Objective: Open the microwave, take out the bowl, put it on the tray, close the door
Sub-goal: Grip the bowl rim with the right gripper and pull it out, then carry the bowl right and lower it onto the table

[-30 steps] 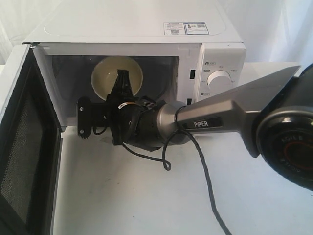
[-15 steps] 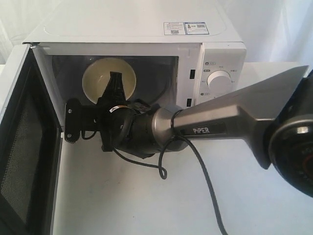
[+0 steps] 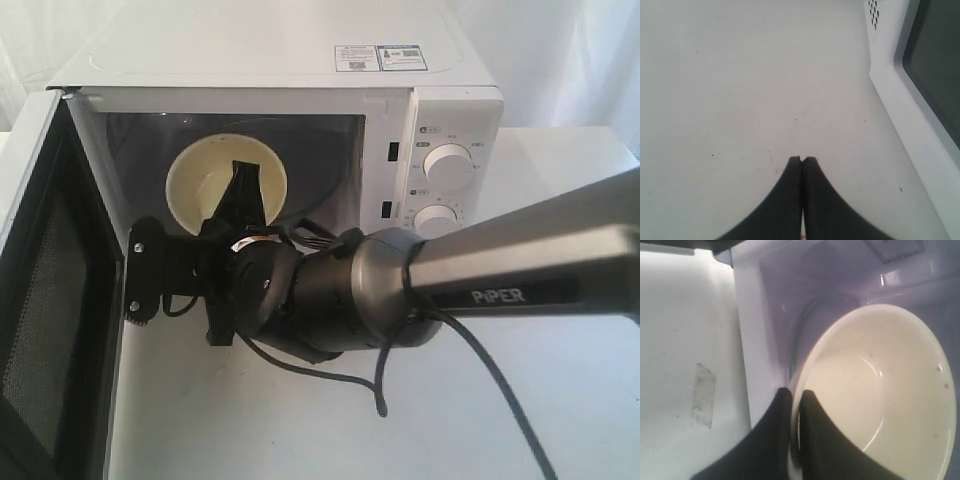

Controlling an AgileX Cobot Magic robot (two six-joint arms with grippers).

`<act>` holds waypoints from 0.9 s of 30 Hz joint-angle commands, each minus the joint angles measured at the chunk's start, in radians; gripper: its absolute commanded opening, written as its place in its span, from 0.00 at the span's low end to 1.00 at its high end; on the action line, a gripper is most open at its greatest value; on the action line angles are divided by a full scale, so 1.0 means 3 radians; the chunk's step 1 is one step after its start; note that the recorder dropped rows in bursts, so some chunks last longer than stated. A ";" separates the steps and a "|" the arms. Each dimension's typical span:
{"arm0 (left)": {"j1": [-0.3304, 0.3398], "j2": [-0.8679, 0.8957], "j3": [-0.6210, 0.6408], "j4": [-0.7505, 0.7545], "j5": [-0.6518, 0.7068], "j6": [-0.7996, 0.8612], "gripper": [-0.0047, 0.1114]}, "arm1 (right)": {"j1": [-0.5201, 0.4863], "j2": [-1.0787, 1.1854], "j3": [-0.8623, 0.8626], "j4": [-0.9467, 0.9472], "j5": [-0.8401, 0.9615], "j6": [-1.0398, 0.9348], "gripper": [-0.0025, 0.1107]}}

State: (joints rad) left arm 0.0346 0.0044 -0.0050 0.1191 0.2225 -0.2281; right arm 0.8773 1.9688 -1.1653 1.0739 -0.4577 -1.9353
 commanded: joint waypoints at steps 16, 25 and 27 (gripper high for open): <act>0.0011 -0.0015 0.0017 -0.0012 0.0008 0.0000 0.04 | 0.0631 -0.1359 0.1050 0.1600 -0.0561 -0.0691 0.02; 0.0011 -0.0015 0.0017 -0.0012 0.0008 0.0000 0.04 | 0.0668 -0.1944 0.1496 0.2189 -0.0854 -0.0691 0.02; 0.0011 -0.0015 0.0017 -0.0012 0.0008 0.0000 0.04 | 0.0668 -0.2017 0.1564 0.2235 -0.1026 -0.0691 0.02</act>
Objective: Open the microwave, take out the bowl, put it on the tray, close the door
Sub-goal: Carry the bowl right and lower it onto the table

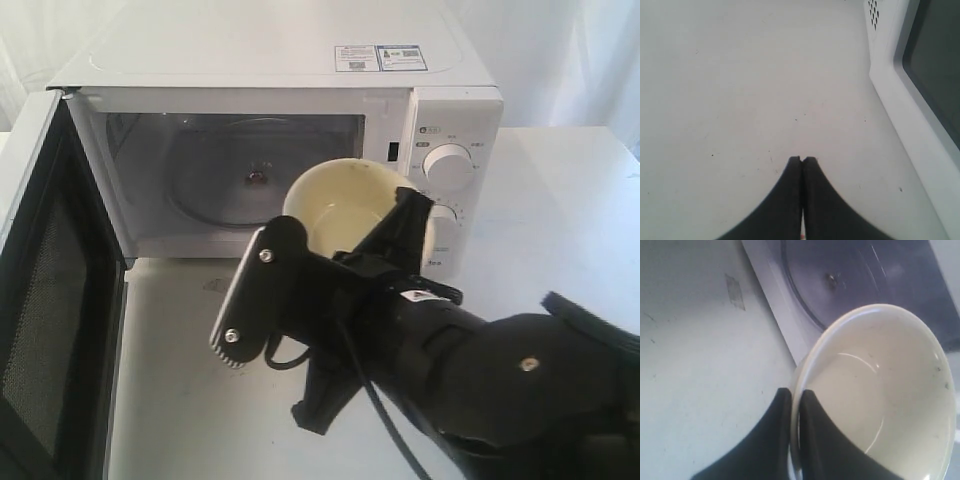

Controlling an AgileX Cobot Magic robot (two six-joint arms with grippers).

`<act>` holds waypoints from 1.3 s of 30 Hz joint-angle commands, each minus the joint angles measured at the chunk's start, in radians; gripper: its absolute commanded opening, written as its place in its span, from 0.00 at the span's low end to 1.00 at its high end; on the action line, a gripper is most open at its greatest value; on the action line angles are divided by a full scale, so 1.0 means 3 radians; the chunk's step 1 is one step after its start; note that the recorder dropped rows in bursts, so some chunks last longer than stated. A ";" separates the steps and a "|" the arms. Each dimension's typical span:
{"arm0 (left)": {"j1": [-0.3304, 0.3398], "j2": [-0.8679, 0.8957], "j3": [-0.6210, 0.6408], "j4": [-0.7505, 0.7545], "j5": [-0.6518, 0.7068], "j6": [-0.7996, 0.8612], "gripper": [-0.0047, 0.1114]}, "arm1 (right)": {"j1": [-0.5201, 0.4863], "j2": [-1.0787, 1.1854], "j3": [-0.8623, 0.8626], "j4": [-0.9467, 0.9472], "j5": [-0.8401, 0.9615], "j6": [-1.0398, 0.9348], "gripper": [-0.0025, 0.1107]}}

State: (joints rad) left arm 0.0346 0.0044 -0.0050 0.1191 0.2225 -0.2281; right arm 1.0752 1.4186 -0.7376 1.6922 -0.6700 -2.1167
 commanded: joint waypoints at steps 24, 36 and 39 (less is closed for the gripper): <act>0.0011 -0.0015 0.0017 -0.0012 0.0008 0.0000 0.04 | 0.0319 -0.0277 0.0685 0.0174 0.0286 -0.0021 0.02; 0.0011 -0.0015 0.0017 -0.0012 0.0008 0.0000 0.04 | 0.0146 -0.0304 0.0829 -0.1415 0.1848 0.2271 0.02; 0.0011 -0.0015 0.0017 -0.0012 0.0008 0.0000 0.04 | -0.0174 -0.0304 0.0738 -0.2693 0.2411 0.3473 0.02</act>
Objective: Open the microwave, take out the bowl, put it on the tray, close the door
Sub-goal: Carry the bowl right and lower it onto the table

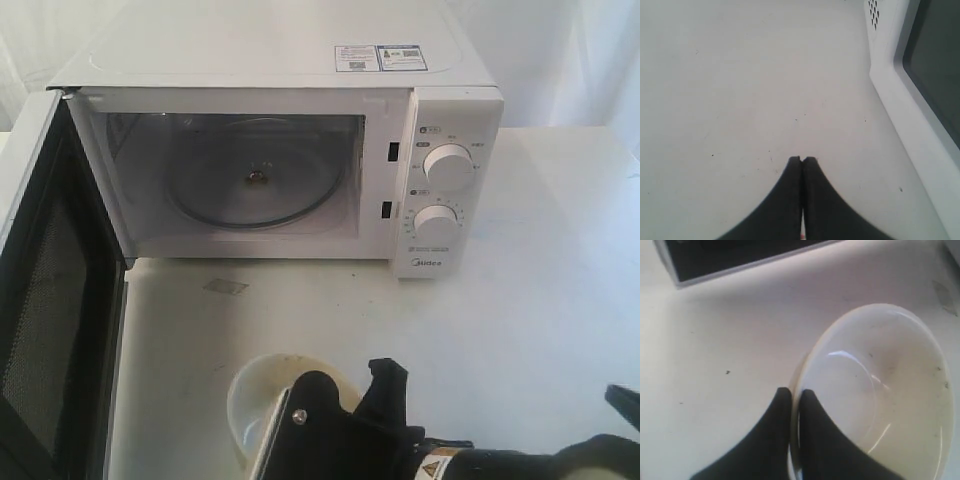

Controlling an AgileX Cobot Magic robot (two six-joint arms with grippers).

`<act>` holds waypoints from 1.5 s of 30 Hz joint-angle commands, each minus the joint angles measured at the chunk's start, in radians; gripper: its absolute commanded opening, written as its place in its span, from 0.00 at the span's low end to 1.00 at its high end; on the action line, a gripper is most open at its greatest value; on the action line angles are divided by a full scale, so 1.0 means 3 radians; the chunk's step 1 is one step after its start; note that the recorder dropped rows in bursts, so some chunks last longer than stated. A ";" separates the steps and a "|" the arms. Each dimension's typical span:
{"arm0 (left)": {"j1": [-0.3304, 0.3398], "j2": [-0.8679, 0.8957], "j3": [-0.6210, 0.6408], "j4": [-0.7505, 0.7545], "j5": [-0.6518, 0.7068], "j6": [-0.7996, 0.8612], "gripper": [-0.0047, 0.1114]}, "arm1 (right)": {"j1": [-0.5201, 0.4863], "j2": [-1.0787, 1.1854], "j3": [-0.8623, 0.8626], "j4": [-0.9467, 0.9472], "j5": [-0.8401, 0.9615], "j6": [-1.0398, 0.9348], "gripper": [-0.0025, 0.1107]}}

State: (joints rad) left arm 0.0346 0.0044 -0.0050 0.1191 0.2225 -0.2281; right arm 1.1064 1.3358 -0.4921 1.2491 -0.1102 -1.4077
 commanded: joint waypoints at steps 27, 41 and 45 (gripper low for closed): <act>0.0011 -0.0015 0.0017 -0.0012 0.0008 0.0000 0.04 | -0.1459 -0.0028 -0.0557 -0.6418 0.2260 0.6071 0.02; 0.0011 -0.0015 0.0017 -0.0012 0.0008 0.0000 0.04 | -0.1596 -0.0014 -0.0255 -0.6460 0.1985 0.6279 0.02; 0.0011 -0.0015 0.0017 -0.0012 0.0008 0.0000 0.04 | -0.1596 0.0069 -0.0250 -0.6479 0.1999 0.6279 0.02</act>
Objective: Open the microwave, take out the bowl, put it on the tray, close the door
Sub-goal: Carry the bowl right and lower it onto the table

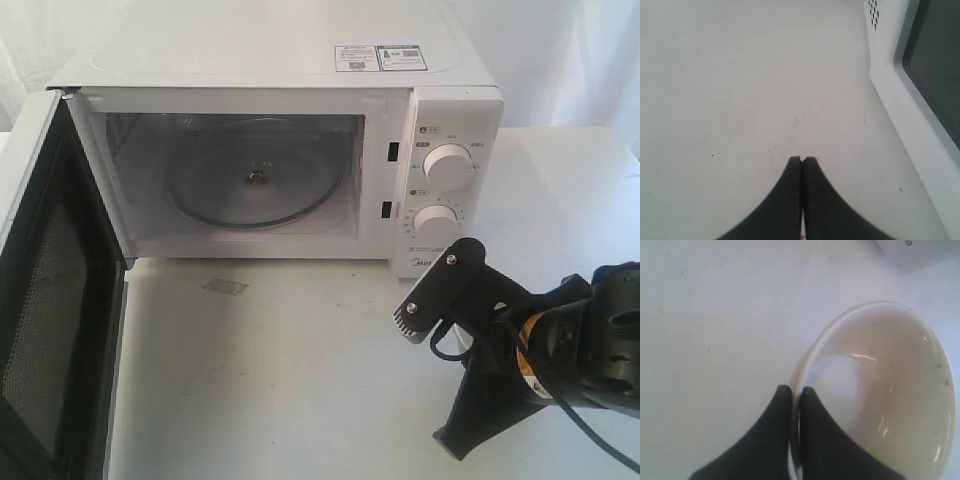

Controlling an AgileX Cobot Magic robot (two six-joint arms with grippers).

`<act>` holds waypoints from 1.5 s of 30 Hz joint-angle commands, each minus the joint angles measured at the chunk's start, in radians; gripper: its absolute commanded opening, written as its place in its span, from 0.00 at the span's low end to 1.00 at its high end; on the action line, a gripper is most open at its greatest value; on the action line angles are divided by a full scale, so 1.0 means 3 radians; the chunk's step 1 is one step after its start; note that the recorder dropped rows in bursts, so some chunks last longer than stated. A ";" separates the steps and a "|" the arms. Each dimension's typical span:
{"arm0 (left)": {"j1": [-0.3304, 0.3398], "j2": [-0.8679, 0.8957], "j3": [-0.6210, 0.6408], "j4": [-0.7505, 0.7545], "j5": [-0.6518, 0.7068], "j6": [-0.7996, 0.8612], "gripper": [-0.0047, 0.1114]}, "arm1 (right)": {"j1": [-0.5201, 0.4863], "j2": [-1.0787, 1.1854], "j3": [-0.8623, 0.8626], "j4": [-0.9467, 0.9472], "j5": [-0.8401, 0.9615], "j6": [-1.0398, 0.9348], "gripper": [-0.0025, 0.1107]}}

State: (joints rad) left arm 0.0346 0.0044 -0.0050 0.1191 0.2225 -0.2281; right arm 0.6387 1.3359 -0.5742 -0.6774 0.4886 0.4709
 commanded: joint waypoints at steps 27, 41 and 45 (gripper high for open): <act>0.0011 -0.0015 0.0017 -0.0012 0.0008 0.0000 0.04 | -0.0037 0.0334 0.0094 -0.0150 0.0153 0.0276 0.02; 0.0011 -0.0015 0.0017 -0.0012 0.0008 0.0000 0.04 | -0.0037 0.0296 0.0107 -0.0137 -0.0148 0.0390 0.41; 0.0011 -0.0015 0.0017 -0.0012 0.0008 0.0000 0.04 | -0.0037 0.0169 0.0091 -0.0129 -0.0112 0.0390 0.41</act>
State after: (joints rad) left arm 0.0346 0.0044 -0.0050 0.1191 0.2225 -0.2281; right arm 0.6387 1.4170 -0.5393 -0.7189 0.4489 0.5778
